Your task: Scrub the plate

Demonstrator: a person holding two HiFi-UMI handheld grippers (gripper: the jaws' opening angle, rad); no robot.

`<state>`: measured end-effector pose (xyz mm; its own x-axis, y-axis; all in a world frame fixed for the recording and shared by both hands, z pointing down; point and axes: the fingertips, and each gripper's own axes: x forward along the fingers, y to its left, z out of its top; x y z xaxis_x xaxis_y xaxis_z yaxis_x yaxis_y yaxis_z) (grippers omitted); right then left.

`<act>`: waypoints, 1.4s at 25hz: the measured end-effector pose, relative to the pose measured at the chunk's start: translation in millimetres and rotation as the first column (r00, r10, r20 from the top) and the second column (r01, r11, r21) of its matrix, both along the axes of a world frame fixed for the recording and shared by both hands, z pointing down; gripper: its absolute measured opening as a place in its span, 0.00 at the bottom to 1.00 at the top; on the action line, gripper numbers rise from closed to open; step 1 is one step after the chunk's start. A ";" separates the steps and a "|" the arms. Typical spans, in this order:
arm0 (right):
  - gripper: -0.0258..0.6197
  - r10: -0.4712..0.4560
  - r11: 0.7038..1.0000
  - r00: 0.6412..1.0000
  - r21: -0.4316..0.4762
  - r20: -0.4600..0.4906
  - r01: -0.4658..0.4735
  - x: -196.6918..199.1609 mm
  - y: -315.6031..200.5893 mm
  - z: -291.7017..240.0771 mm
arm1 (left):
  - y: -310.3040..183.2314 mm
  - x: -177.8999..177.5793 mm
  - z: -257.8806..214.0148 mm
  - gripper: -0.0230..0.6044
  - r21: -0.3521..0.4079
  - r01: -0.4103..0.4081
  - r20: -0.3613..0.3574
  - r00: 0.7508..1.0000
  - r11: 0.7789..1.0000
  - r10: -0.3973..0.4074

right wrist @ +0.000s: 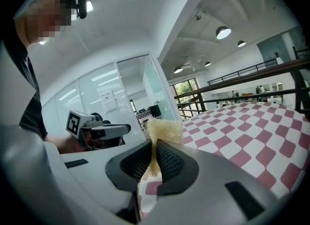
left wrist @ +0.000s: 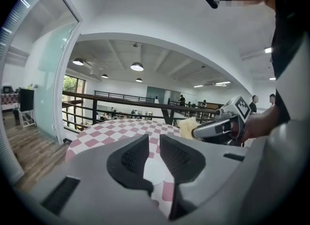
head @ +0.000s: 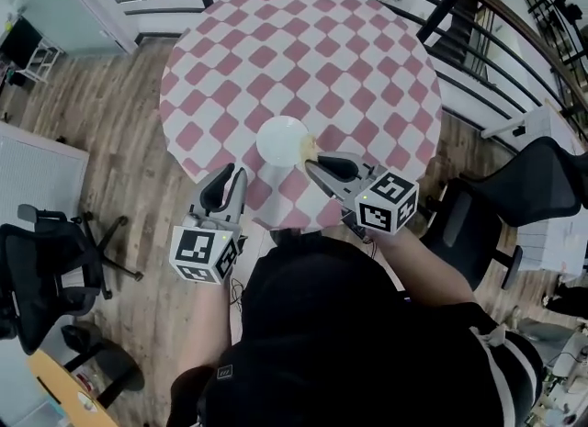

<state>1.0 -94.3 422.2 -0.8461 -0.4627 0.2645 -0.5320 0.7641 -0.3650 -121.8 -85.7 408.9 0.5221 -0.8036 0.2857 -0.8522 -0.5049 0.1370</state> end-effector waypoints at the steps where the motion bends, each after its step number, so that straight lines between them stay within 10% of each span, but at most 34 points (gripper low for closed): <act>1: 0.10 0.010 1.000 1.000 -0.008 -0.008 -0.010 -3.7 -4.9 2.9 | -5.7 -3.9 7.6 0.15 -0.015 -0.011 0.000 1.000 1.000 0.011; 17: 0.10 -0.024 0.942 0.980 -0.334 -0.196 -0.044 -47.7 -62.5 165.1 | -87.6 -1.4 163.0 0.18 -0.218 -0.109 0.058 0.991 0.970 0.124; 29: 0.10 -0.383 0.879 0.808 -0.447 -0.448 0.168 -73.4 -61.2 234.2 | -99.0 16.9 238.1 0.20 -0.354 -0.103 0.094 0.985 0.930 0.145; 35: 0.10 -0.383 0.864 0.814 -0.481 -0.437 0.148 -54.4 -71.9 239.0 | -98.1 14.1 256.7 0.20 -0.413 -0.082 0.151 0.976 0.907 0.157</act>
